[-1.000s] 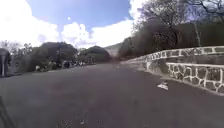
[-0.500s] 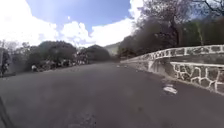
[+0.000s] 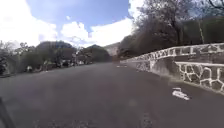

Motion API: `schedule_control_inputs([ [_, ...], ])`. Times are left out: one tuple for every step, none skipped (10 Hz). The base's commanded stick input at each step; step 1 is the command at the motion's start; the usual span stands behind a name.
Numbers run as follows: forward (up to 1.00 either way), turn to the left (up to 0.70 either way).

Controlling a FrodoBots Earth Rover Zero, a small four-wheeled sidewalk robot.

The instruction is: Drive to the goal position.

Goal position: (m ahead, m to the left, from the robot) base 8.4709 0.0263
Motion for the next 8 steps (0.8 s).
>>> schedule_control_inputs([
  [0.70, 0.00],
  [0.70, 0.00],
  [0.70, 0.00],
  [0.70, 0.00],
  [0.70, 0.00],
  [0.70, 0.00],
  [0.70, 0.00],
  [0.70, 0.00],
])
